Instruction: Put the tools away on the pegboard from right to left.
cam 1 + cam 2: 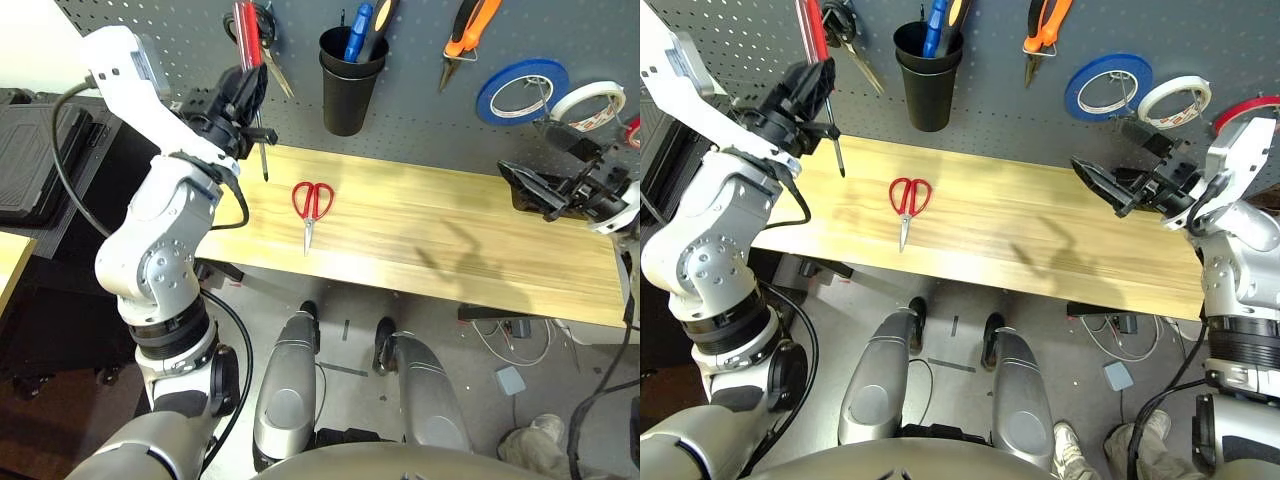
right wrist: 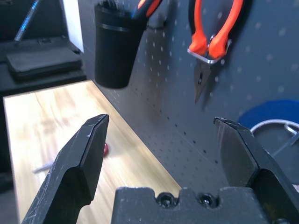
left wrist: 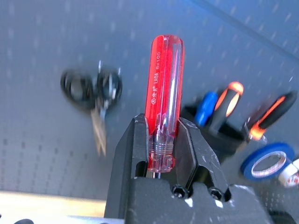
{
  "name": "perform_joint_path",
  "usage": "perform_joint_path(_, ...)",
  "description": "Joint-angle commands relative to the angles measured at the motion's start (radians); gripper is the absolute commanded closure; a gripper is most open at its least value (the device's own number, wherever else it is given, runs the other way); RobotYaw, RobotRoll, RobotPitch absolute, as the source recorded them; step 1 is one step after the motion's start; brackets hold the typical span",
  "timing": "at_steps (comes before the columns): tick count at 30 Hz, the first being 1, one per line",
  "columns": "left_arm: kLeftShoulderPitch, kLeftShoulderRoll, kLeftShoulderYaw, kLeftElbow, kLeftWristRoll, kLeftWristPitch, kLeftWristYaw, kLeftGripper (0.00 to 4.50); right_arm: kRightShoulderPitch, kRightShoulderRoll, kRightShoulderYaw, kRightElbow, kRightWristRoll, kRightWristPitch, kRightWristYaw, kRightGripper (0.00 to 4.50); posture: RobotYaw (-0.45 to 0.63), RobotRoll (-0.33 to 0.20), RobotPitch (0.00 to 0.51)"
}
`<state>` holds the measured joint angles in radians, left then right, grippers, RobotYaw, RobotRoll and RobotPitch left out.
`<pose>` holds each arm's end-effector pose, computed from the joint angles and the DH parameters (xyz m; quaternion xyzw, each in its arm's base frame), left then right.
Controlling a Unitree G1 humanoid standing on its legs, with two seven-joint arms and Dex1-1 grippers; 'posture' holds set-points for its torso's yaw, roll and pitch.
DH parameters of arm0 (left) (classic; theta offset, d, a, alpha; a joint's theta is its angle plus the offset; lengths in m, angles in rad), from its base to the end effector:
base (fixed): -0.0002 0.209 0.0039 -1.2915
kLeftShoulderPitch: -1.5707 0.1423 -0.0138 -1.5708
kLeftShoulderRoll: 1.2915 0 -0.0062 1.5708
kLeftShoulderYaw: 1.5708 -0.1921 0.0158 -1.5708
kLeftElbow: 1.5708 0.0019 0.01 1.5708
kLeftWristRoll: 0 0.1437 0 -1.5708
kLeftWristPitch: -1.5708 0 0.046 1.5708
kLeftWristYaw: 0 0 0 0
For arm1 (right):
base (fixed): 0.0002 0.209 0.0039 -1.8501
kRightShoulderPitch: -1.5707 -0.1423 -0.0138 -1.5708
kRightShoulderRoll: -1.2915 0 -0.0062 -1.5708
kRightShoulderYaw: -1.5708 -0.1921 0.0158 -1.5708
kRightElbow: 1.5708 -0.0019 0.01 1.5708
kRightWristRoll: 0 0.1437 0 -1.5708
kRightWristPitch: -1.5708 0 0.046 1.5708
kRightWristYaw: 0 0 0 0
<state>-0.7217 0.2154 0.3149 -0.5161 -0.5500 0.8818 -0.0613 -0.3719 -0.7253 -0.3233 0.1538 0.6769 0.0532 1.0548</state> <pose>0.2453 0.1737 0.2603 -0.0971 -0.1908 -0.1769 0.9607 0.2521 -0.3251 0.1868 -0.0764 -0.1804 0.3864 0.9013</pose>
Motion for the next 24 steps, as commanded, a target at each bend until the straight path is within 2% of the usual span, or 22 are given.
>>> perform_joint_path(1,-0.045,0.013,0.005,0.027,-0.029,0.009,0.007,3.67,-0.009,-0.041,-0.033,-0.049,0.069,0.119,0.023,0.00,0.18,0.000,0.298)
perform_joint_path(9,-0.163,0.000,-0.003,0.122,-0.026,-0.053,0.027,3.67,-0.068,-0.100,-0.043,-0.072,0.103,0.243,0.054,0.00,0.16,0.000,0.294)
perform_joint_path(24,-0.415,-0.060,-0.089,0.469,0.046,-0.339,-0.033,3.67,-0.049,0.006,-0.009,-0.147,0.051,0.231,-0.002,0.00,0.16,0.000,0.287)
